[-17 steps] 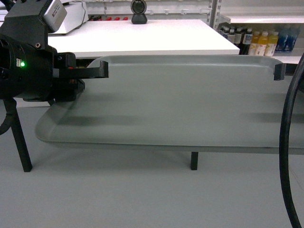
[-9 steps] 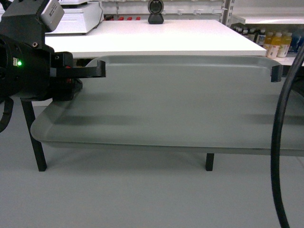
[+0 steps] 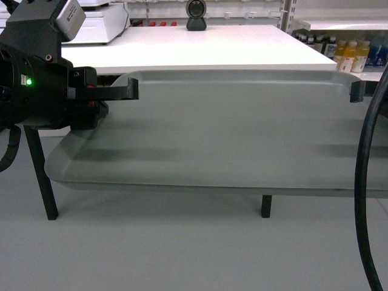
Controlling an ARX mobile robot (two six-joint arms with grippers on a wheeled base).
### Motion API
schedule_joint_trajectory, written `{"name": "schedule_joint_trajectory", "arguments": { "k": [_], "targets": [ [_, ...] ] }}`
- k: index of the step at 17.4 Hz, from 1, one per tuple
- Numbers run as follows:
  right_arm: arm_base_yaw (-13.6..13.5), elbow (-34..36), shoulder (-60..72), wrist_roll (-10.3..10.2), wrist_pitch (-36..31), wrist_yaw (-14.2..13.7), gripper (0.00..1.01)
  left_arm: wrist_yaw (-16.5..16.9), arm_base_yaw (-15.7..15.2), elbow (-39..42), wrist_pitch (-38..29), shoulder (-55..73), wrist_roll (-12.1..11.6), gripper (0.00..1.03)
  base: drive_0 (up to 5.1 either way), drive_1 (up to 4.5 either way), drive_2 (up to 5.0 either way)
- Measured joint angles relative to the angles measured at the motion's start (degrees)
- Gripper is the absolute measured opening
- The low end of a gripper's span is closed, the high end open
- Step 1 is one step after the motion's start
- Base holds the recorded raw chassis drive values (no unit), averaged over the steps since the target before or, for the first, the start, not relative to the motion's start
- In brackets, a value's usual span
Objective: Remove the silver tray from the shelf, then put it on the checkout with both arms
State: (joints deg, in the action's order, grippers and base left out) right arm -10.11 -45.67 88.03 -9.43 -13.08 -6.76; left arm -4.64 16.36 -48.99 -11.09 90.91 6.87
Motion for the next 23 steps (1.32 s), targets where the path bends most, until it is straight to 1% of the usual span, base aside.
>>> {"name": "schedule_joint_trajectory", "arguments": {
  "k": [5,23],
  "targets": [
    [0.0,0.0,-0.02,0.02,0.0,0.0,0.03,0.0,0.0,0.0,-0.02,-0.02,0.0,0.03,-5.1,2.33,2.3],
    [-0.02,-0.04,0.02,0.02,-0.04,0.11,0.03,-0.02,0.02,0.0,0.13,0.0,0.0,0.03,0.0,4.24,-4.2]
  ]
}}
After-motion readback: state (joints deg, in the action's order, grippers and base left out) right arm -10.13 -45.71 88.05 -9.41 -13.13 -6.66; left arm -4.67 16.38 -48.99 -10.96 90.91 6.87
